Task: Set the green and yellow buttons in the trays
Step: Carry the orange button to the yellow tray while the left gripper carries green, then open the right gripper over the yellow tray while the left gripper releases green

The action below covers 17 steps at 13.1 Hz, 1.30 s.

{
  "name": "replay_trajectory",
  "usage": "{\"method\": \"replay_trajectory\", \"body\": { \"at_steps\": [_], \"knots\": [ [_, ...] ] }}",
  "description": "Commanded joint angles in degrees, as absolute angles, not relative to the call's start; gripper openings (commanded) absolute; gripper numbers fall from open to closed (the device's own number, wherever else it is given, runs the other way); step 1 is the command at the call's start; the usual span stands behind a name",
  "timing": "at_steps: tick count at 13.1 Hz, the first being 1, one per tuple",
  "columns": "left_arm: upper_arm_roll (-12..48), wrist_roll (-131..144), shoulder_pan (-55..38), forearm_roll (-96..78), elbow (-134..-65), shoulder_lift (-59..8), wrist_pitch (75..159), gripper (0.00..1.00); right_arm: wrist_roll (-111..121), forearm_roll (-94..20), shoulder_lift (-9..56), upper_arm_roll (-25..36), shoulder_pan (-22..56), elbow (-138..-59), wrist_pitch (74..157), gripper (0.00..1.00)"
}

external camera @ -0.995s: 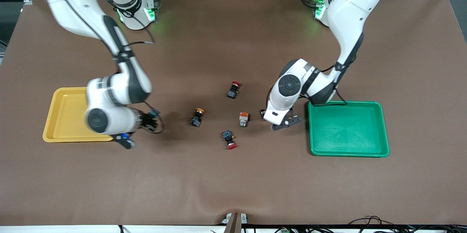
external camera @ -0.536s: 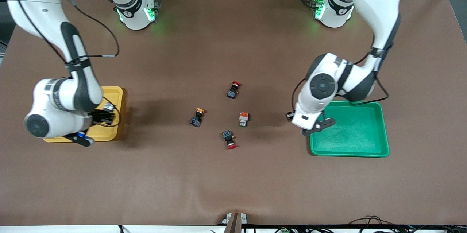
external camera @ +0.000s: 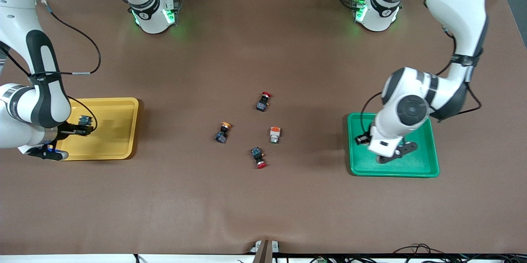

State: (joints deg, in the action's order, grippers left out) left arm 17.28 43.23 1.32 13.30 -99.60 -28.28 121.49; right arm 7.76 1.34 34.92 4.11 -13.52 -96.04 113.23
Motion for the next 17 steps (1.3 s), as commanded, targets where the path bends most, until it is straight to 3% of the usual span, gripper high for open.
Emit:
{"method": "replay_trajectory", "body": {
  "at_steps": [1,3,4,5,6,8,9,10,11,13,17],
  "knots": [
    [17.84,38.86,5.87,14.59,-100.20,-28.55,121.99,0.19,10.98,2.55,37.61,2.81,-16.08,-96.33,117.85,0.02],
    [17.75,35.70,7.90,14.68,-99.85,-29.96,123.04,0.19,11.69,2.55,38.05,2.81,-16.61,-96.42,119.18,0.13],
    [17.49,34.20,9.22,14.68,-99.93,-30.32,124.00,0.22,11.60,2.46,37.97,2.81,-16.61,-96.33,118.74,0.37],
    [17.58,32.01,10.97,14.68,-99.93,-31.02,124.88,0.22,11.43,2.29,37.97,2.81,-16.61,-96.33,118.74,0.81],
    [17.58,30.25,12.47,14.59,-99.93,-31.90,125.76,0.22,11.16,1.85,37.97,2.81,-16.61,-96.33,118.74,1.00],
    [17.58,29.44,13.88,14.59,-99.84,-34.35,129.00,0.34,10.72,1.76,37.79,2.72,-16.17,-96.24,117.87,1.00],
    [17.49,29.36,14.06,14.68,-99.84,-35.41,130.76,0.50,10.20,1.67,37.53,2.55,-15.74,-96.07,116.03,1.00],
    [17.49,28.92,14.06,14.68,-99.84,-35.68,131.56,0.81,7.85,1.58,37.01,1.85,-14.86,-95.54,112.01,1.00],
    [17.49,28.92,13.98,14.68,-99.76,-35.51,131.57,1.00,1.91,0.89,35.70,0.80,-13.55,-94.14,106.32,1.00],
    [17.49,27.17,13.98,14.68,-99.41,-35.16,131.57,1.00,-7.96,-0.34,34.20,0.44,-9.34,-93.60,101.18,1.00],
    [19.32,26.98,13.10,14.50,-98.70,-33.32,131.05,1.00,-9.40,-13.61,33.75,0.26,-3.02,-93.60,100.10,1.00]
  ]
}}
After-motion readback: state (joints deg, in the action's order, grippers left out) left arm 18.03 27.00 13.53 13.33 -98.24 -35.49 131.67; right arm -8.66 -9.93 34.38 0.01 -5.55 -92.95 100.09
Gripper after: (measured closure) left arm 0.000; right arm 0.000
